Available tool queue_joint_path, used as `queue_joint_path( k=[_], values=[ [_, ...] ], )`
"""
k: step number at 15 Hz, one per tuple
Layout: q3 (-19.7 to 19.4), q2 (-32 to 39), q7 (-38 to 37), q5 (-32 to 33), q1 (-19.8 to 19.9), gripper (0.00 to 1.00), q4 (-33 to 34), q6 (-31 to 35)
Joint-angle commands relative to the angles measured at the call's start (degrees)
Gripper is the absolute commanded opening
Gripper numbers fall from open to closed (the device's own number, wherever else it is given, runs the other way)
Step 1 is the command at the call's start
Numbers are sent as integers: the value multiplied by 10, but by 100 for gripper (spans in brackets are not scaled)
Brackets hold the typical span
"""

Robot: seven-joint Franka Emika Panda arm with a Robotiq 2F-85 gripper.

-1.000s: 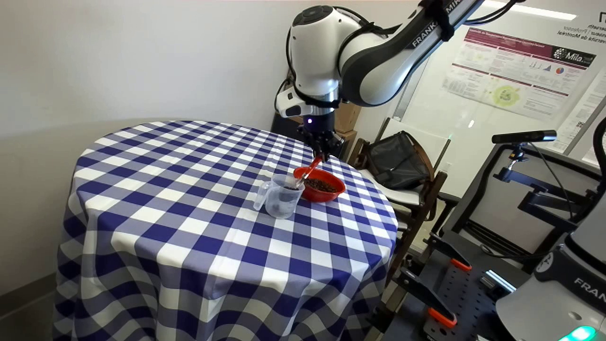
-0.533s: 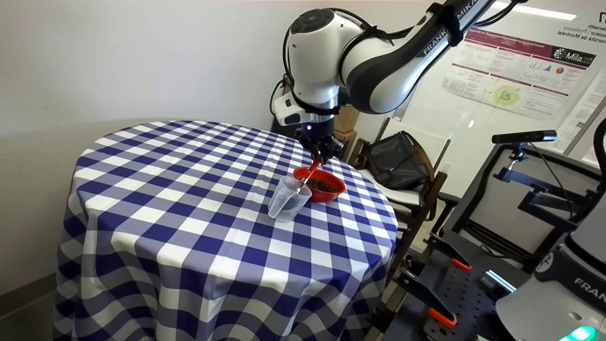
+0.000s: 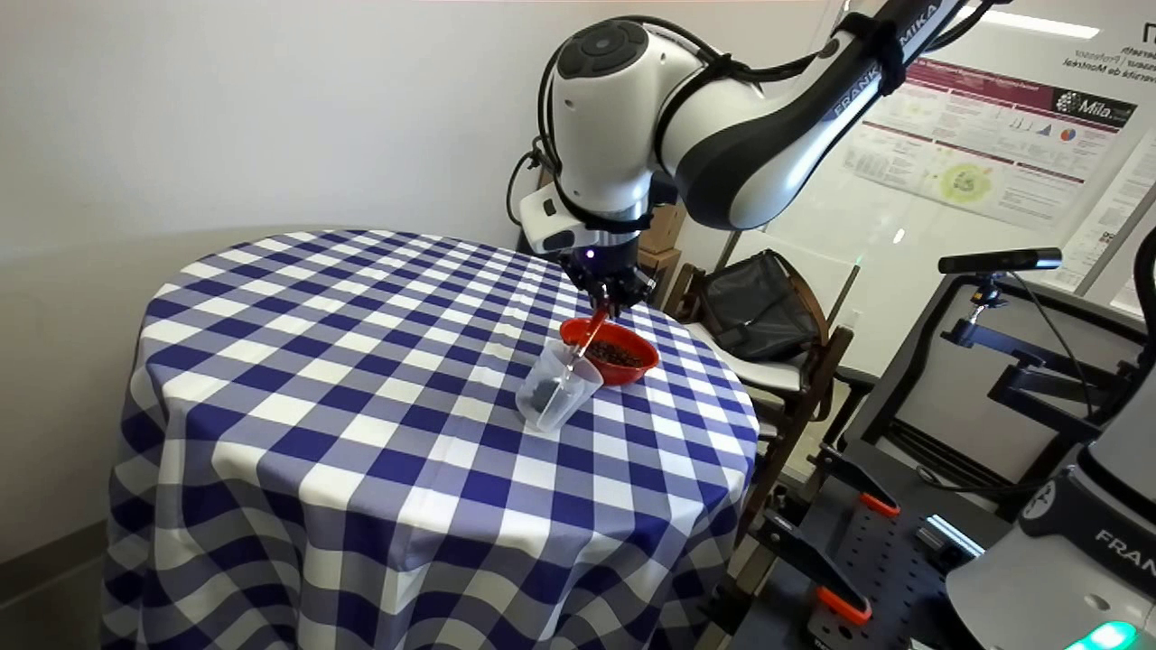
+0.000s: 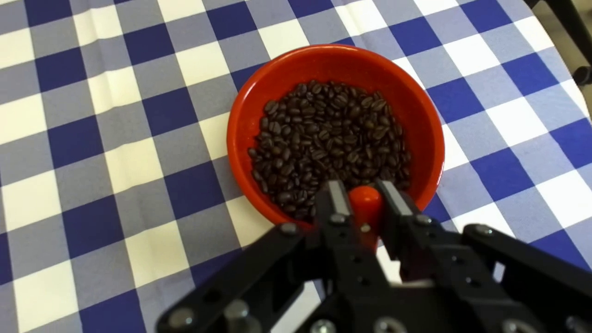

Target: Put a spoonful of the contents of the bowl into the jug

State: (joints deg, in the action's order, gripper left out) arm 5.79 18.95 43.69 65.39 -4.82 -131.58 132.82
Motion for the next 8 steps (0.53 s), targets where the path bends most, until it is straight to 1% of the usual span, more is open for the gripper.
queue_joint_path(
  k=[1,8],
  values=[
    [6,-23,-26,29,-4,5,-22,-1],
    [12,-25,-45,60,-7,5,-20,-8]
  ],
)
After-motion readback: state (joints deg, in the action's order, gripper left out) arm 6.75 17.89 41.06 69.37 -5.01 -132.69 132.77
